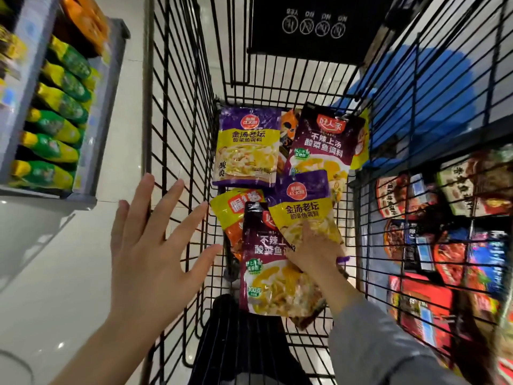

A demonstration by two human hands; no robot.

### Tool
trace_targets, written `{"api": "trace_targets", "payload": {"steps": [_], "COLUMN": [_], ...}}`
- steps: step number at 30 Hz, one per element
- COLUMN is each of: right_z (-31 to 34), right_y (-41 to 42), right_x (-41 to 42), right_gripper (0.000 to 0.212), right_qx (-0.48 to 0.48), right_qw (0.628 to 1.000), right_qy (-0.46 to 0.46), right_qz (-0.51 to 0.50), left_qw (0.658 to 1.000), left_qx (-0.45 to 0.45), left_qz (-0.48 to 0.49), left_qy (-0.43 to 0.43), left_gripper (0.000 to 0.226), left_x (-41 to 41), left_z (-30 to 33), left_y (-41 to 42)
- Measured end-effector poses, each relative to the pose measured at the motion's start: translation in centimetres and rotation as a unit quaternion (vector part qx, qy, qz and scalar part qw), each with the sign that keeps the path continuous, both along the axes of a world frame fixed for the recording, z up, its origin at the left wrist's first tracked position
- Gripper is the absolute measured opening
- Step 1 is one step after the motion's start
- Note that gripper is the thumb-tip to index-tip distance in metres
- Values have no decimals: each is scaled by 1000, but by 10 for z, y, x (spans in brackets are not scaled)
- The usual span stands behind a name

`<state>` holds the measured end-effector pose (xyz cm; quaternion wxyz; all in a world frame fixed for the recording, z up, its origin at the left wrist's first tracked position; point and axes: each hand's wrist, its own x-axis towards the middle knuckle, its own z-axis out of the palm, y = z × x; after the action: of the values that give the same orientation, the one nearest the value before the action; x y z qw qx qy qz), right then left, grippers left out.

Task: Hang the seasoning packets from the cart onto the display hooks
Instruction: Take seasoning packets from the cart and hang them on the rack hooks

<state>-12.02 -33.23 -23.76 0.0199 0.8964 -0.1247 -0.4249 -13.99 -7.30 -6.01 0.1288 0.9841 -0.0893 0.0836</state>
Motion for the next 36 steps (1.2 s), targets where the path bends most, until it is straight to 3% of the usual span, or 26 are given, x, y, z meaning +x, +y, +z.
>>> {"api": "trace_targets", "payload": {"steps": [8,13,15,17,21,25,27,29,30,31,33,36], "right_z": [37,50,57,54,25,-18,-27,-29,-28,-29,-18,9], "right_y": [36,80,81,73,54,58,65,69,69,65,61,64], "right_x": [-51,-95,-71,-21,102,167,171,166,164,161,155,140], "right_gripper": [91,100,91,71,52,62,70,46,32,31,42,55], "right_qx": [77,123,147,173,266,334,362,370,384,404,426,405], "right_qw": [997,986,987,983,933,866,806,768,763,767,770,783], "right_qy": [21,99,53,-54,-204,-191,-212,-223,-216,-201,-191,-254], "right_qz": [14,51,39,19,-132,-319,-417,-473,-472,-456,-435,-399], "left_qw": [1000,1000,999,999,1000,1000,1000,999,999,999,999,999], "left_qx": [-17,-25,-29,-37,-12,-7,-11,-12,-17,-22,-30,-38], "left_qz": [10,4,3,3,3,-3,-3,-3,-2,0,1,-3], "left_qy": [19,12,14,11,23,27,27,31,33,34,34,32], "left_gripper": [50,48,47,46,43,39,37,36,36,36,36,36], "left_x": [-6,-8,-8,-8,-8,-7,-5,-5,-4,-4,-3,0], "left_z": [1,-1,0,0,2,6,7,7,6,6,5,3], "left_y": [1,-4,-5,-5,-5,-7,-8,-8,-8,-8,-9,-10]}}
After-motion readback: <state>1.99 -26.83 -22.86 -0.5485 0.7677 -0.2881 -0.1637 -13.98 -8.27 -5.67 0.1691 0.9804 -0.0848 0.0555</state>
